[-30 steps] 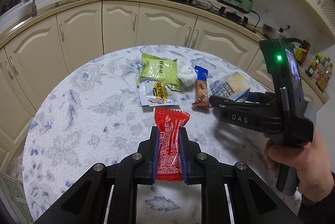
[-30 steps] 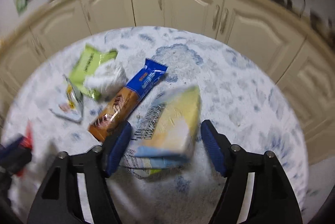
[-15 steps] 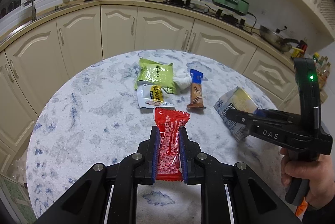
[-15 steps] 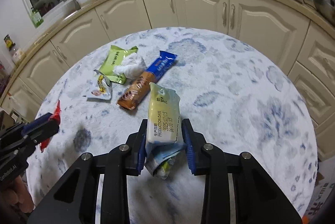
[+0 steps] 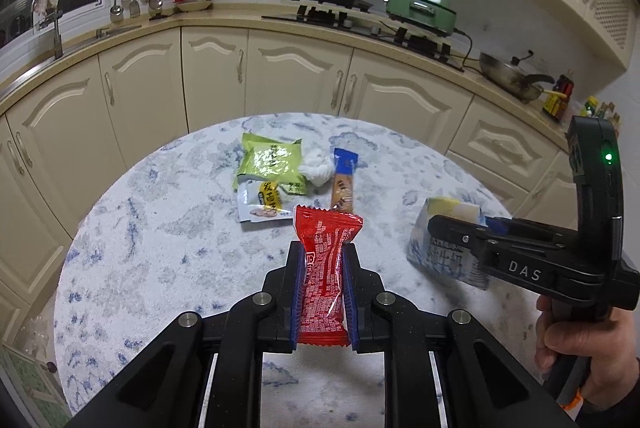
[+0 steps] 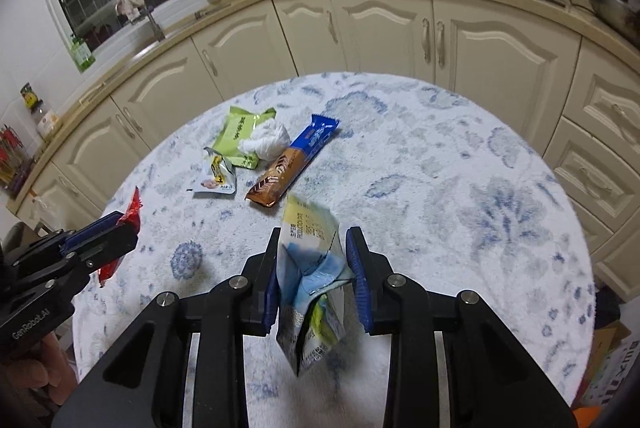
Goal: Collect trash
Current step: 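Lift the wrapper and milk packet and carry both tools to the blue bin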
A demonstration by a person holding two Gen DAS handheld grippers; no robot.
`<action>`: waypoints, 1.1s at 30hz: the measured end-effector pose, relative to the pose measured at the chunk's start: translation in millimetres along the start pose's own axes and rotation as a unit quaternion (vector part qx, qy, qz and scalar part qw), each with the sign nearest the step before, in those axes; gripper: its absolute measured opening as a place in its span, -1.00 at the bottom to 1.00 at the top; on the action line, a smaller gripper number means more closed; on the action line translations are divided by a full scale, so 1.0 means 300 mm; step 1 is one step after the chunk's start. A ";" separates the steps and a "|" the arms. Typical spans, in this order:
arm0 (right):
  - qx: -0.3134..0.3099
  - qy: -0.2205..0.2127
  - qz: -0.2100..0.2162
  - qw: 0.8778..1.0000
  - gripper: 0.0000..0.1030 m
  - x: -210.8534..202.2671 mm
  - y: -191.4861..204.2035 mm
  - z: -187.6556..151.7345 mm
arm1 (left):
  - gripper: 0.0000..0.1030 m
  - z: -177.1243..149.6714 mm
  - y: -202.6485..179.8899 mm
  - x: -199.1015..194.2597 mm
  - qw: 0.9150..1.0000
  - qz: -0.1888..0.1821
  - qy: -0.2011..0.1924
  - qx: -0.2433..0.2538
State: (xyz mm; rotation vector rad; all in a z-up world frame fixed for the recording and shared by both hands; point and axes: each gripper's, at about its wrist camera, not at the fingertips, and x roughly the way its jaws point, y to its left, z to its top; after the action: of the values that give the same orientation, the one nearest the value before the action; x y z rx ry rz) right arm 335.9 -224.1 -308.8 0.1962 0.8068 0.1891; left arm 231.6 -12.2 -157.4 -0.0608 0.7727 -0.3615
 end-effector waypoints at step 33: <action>0.081 -0.128 -0.151 0.977 -0.41 -0.745 -0.445 -0.156 | -0.73 0.100 -0.696 -0.051 0.975 -0.154 -0.057 0.151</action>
State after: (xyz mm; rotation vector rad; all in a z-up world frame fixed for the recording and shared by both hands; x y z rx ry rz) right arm 162.7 -402.1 -217.9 0.2438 0.5863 -0.1863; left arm 180.4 -204.9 -87.0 0.0849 0.5865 -0.7603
